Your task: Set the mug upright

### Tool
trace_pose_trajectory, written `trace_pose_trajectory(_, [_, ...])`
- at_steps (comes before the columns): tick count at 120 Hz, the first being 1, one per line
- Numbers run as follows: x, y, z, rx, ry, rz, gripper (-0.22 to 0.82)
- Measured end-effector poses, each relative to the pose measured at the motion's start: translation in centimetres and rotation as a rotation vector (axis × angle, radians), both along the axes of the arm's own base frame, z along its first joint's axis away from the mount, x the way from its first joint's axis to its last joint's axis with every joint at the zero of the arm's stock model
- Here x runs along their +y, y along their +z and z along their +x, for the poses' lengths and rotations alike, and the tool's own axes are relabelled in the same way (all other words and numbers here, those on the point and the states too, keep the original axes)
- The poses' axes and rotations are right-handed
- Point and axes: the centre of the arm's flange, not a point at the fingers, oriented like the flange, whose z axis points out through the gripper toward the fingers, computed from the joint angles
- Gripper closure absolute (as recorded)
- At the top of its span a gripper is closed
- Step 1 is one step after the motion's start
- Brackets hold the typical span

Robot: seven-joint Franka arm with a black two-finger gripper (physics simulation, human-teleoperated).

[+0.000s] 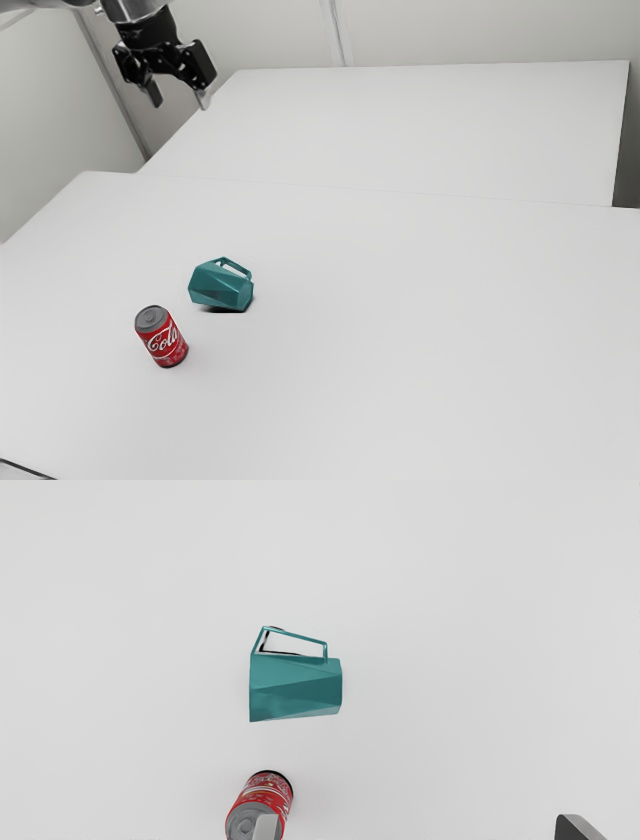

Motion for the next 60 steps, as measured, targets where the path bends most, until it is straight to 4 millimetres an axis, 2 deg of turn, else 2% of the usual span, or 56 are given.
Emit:
trace_pose_trajectory(5, [0.1,0.0,-0.2,0.005,0.003,-0.001,0.0])
trace_pose_trajectory(12, [0.3,-1.2,-0.2,0.031,0.008,-0.003,0.0])
trace_pose_trajectory(18, [0.8,-3.6,0.4,0.069,0.02,-0.022,0.0])
trace_pose_trajectory(22, [1.9,-5.4,1.0,0.092,0.039,-0.049,0.0])
trace_pose_trajectory(28, [5.3,-7.8,1.9,0.116,0.091,-0.094,0.0])
trace_pose_trajectory(41, [15.4,-12.7,3.1,0.142,0.224,-0.232,0.0])
trace_pose_trajectory(47, [18.7,-15.1,3.5,0.147,0.253,-0.302,0.0])
trace_pose_trajectory(53, [22.2,-18.4,3.9,0.155,0.277,-0.383,0.0])
trace_pose_trajectory(60, [25.0,-22.3,4.2,0.164,0.272,-0.476,0.0])
